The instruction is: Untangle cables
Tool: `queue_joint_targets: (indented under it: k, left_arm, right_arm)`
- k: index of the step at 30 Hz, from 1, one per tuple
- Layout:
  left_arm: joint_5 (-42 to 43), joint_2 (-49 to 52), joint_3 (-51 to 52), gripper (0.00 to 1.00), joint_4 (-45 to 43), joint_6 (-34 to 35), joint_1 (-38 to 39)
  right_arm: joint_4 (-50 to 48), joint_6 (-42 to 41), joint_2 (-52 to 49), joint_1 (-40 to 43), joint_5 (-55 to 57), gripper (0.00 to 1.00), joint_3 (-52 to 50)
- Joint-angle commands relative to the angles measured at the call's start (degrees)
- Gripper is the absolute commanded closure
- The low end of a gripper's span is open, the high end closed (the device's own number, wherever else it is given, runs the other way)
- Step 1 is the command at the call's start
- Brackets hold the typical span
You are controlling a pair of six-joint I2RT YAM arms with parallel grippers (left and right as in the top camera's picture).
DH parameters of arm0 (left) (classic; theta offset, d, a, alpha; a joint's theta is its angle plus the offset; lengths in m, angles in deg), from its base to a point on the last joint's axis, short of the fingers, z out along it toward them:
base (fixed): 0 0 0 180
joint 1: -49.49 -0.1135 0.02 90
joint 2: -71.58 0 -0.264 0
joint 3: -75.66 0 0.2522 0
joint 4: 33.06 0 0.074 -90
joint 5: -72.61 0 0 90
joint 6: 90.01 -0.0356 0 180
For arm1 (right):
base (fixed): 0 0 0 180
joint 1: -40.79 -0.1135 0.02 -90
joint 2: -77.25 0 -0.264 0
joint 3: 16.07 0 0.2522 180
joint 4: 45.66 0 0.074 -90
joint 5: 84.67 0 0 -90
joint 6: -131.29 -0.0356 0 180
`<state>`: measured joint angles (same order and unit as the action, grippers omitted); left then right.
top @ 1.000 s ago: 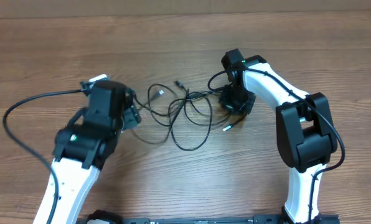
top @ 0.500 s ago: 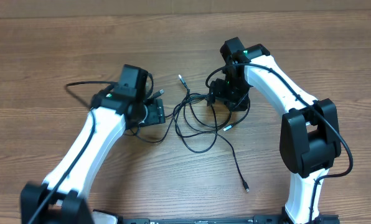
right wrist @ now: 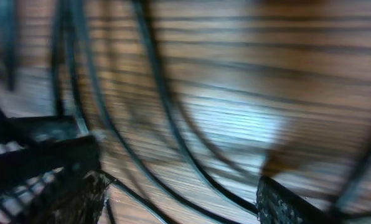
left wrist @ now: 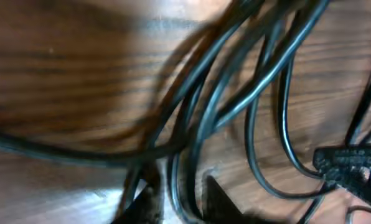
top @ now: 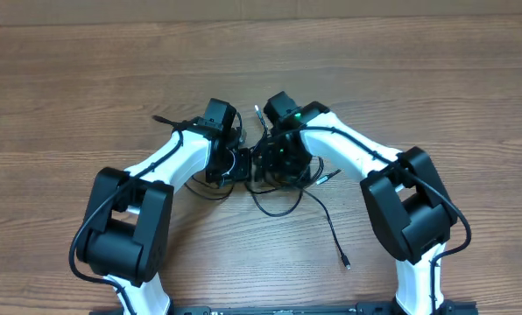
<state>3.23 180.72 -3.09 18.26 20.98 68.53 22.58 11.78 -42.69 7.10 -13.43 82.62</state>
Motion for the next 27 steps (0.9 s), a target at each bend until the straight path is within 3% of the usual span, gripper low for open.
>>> queue_joint_targets:
  k: [1, 3, 4, 6, 8, 9, 10, 11, 12, 13, 15, 20, 24, 27]
  left_arm:
    - [-0.94, 1.81, -0.39, 0.83, -0.35, 0.42, 0.11]
    - [-0.90, 1.75, -0.42, 0.84, -0.28, 0.39, 0.09]
    - [-0.28, 1.70, -0.44, 0.96, 0.37, 0.35, 0.07]
    - [2.91, 1.51, -0.76, 0.96, 1.38, -0.98, -0.70]
    - [3.23, 0.46, -0.85, 0.96, 2.58, -1.53, -2.73]
    - [3.23, -0.20, -0.85, 0.96, 3.28, -1.53, -4.00]
    - [3.28, -0.83, -0.85, 0.96, 3.87, -1.53, -5.18]
    - [3.65, -1.99, -0.85, 0.96, 4.31, -1.44, -6.95]
    - [5.03, -2.67, -0.85, 0.96, 4.22, -1.27, -7.98]
    - [8.52, -3.63, -0.85, 0.96, 4.00, -1.27, -9.44]
    - [12.63, -4.68, -0.85, 0.96, 2.19, -1.27, -11.69]
    - [7.45, -4.66, -0.85, 0.96, -1.62, -1.31, -14.58]
    - [7.34, -4.68, -0.85, 0.96, -3.04, -3.82, -14.53]
    - [7.45, -4.68, -0.85, 0.96, -4.66, -5.27, -14.53]
  right_arm:
    - [-2.03, -1.05, 1.51, -2.12, 1.18, 0.14, -0.28]
    - [-3.04, -6.27, 1.40, -3.21, 5.25, 0.12, -0.28]
    - [-3.39, -7.37, 1.31, -3.45, 6.01, 0.12, -0.28]
    - [-3.89, -9.01, 1.20, -3.89, 8.83, 0.15, -0.35]
    - [-3.89, -9.77, 1.20, -4.24, 11.74, 0.25, -0.35]
    - [-3.89, -9.77, 1.20, -4.24, 11.72, 0.33, -0.35]
    - [-3.89, -9.75, 1.20, -4.22, 11.72, 0.51, -0.35]
    - [-3.89, -9.77, 1.20, -4.22, 11.69, 0.80, -0.35]
    - [-3.87, -9.77, 1.20, -4.22, 11.50, 0.91, -0.35]
    - [-3.87, -9.77, 1.20, -4.20, 10.75, 0.96, -0.35]
    - [-2.84, -9.70, 1.22, -3.50, 6.71, 0.96, 0.13]
    - [-0.70, -2.58, 1.33, 1.38, -2.62, 0.86, 1.51]
    - [-4.33, -1.42, 1.33, 2.05, -4.96, 0.55, 1.51]
    - [-10.95, -1.49, 1.31, 1.09, -3.32, 0.53, 1.22]
